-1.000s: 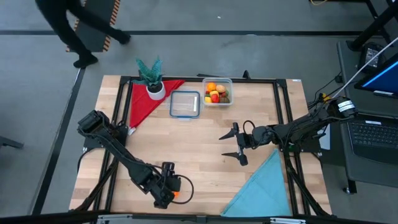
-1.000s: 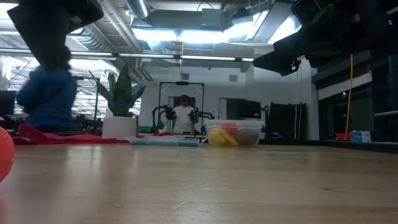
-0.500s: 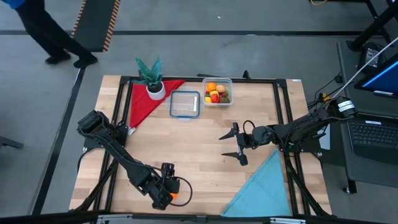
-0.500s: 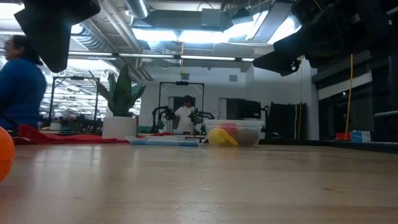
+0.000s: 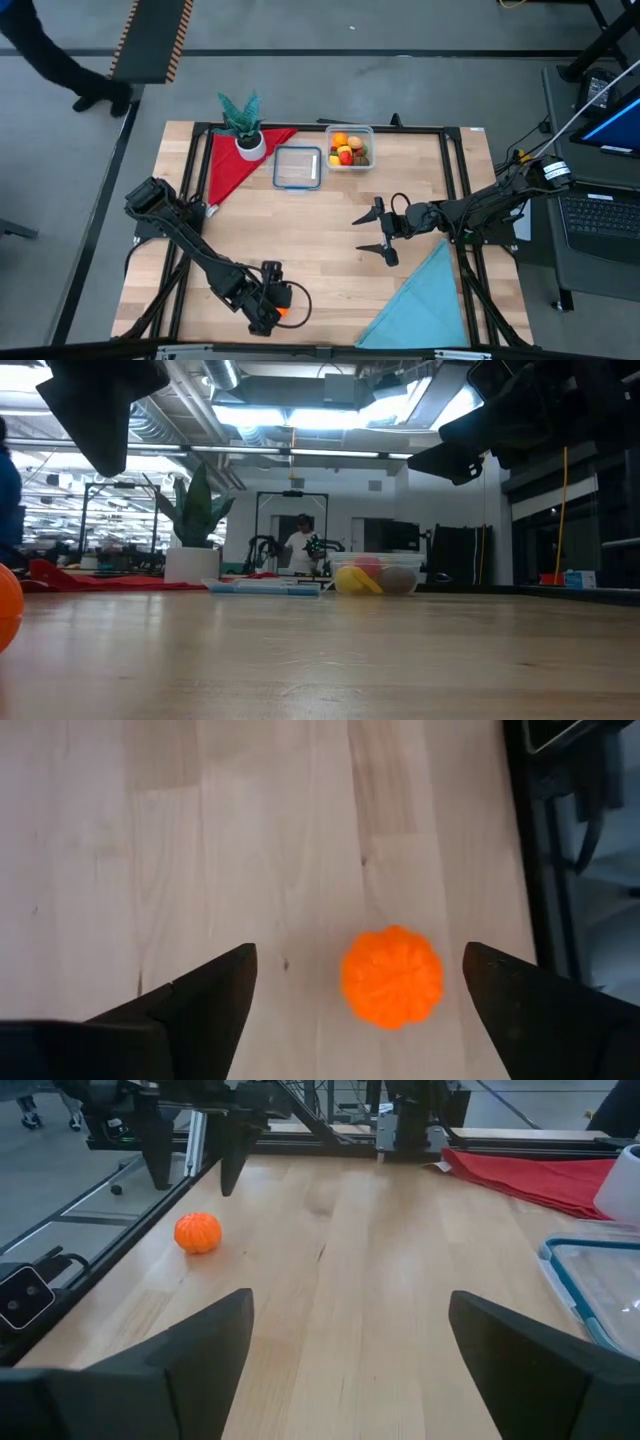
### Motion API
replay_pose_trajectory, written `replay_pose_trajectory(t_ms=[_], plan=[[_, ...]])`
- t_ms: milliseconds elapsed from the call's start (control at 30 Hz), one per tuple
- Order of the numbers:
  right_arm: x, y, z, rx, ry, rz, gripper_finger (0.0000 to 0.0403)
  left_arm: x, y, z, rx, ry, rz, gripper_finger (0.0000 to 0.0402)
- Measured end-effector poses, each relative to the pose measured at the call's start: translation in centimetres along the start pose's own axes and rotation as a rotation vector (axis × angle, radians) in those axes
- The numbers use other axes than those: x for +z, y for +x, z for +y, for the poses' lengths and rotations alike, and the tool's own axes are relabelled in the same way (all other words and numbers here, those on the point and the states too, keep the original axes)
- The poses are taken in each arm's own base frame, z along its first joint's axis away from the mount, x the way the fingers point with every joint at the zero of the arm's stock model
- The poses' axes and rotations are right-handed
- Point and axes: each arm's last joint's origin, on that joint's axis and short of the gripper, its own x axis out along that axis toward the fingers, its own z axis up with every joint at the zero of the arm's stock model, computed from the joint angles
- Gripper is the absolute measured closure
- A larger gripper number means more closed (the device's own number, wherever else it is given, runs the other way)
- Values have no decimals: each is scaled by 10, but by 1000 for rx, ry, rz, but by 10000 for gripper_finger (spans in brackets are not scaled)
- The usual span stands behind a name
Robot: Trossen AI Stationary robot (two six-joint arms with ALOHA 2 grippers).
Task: Pick and placing Produce into tupperware
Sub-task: Put the pumpkin into the transparent bin
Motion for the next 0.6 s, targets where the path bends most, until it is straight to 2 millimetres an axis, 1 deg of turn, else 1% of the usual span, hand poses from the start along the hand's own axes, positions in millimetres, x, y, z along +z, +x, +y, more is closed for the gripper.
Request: replay_pose_trajectory(t_ms=[167, 467, 533, 600], plan=[[-1, 0, 0, 0, -1, 5, 66, 3, 0, -2, -23, -23, -33, 56], [-6, 0, 0, -4, 32, 61, 66, 3, 1, -2, -14, -74, -33, 56], [-6, 0, 0, -4, 43, 61, 66, 1, 7, -3, -5, -83, -23, 56], [-6, 0, 0, -4, 43, 60, 66, -3, 17, -4, 11, -73, 11, 56]])
